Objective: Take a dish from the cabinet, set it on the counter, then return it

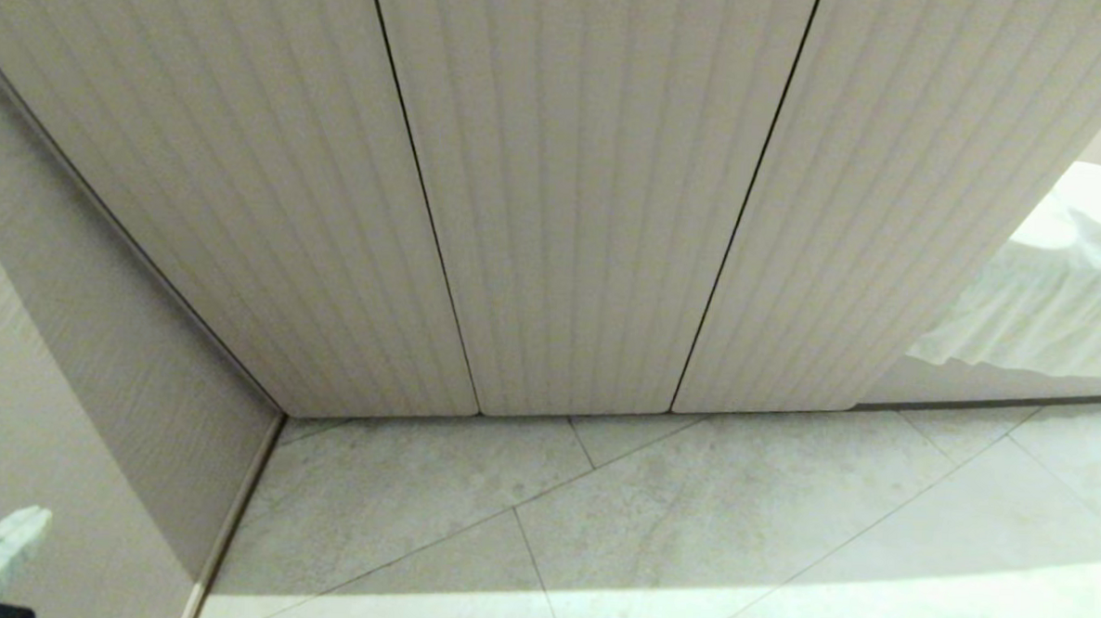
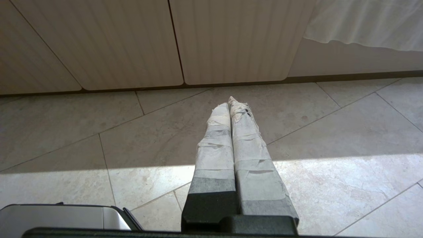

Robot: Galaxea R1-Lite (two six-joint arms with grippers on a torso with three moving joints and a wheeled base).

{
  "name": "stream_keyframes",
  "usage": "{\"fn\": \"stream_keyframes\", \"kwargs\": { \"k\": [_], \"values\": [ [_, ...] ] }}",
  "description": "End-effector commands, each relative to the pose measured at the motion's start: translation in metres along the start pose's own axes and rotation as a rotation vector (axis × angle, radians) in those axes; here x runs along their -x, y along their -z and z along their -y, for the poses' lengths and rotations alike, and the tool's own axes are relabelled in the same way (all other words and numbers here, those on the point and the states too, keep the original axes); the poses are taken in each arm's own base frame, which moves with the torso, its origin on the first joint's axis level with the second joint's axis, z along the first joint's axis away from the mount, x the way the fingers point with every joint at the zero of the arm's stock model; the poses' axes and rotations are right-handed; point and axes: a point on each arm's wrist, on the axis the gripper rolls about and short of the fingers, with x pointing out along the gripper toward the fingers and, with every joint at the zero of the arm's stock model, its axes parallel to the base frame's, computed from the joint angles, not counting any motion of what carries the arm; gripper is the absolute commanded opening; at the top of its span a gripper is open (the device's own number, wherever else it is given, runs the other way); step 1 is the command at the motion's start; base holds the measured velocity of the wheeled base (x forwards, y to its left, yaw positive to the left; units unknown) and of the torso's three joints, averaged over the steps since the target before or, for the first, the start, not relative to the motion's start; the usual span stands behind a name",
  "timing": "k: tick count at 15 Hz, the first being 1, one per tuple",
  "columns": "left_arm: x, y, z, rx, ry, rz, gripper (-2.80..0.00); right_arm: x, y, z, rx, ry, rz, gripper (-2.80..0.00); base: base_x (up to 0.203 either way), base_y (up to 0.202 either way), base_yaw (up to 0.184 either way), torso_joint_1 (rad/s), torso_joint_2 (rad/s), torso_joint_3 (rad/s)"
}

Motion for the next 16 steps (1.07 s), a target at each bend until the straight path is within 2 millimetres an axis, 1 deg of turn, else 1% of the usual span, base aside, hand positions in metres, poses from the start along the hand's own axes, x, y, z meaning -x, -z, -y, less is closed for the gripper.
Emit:
{"fn": "stream_keyframes", "kwargs": {
  "k": [1, 4, 5, 8, 10, 16],
  "values": [
    [0.024, 0.029, -0.003, 0.053, -0.007, 0.076, -2.80, 0.000, 0.000, 0.000, 0.000, 0.000, 0.001, -2.80, 0.000, 0.000, 0.000, 0.000, 0.00, 0.000],
    [0.040, 0.054, 0.005, 0.138, 0.124, 0.103, -2.80, 0.000, 0.000, 0.000, 0.000, -0.001, 0.001, -2.80, 0.000, 0.000, 0.000, 0.000, 0.00, 0.000],
    [0.044, 0.060, 0.007, 0.173, 0.141, 0.112, -2.80, 0.000, 0.000, 0.000, 0.000, 0.000, 0.001, -2.80, 0.000, 0.000, 0.000, 0.000, 0.00, 0.000],
    [0.057, 0.072, 0.008, 0.255, 0.149, 0.225, -2.80, 0.000, 0.000, 0.000, 0.000, 0.000, 0.001, -2.80, 0.000, 0.000, 0.000, 0.000, 0.00, 0.000],
    [0.059, 0.074, 0.008, 0.283, 0.145, 0.242, -2.80, 0.000, 0.000, 0.000, 0.000, 0.000, 0.001, -2.80, 0.000, 0.000, 0.000, 0.000, 0.00, 0.000],
    [0.058, 0.074, 0.008, 0.285, 0.144, 0.241, -2.80, 0.000, 0.000, 0.000, 0.000, 0.000, 0.001, -2.80, 0.000, 0.000, 0.000, 0.000, 0.00, 0.000]
  ]
}}
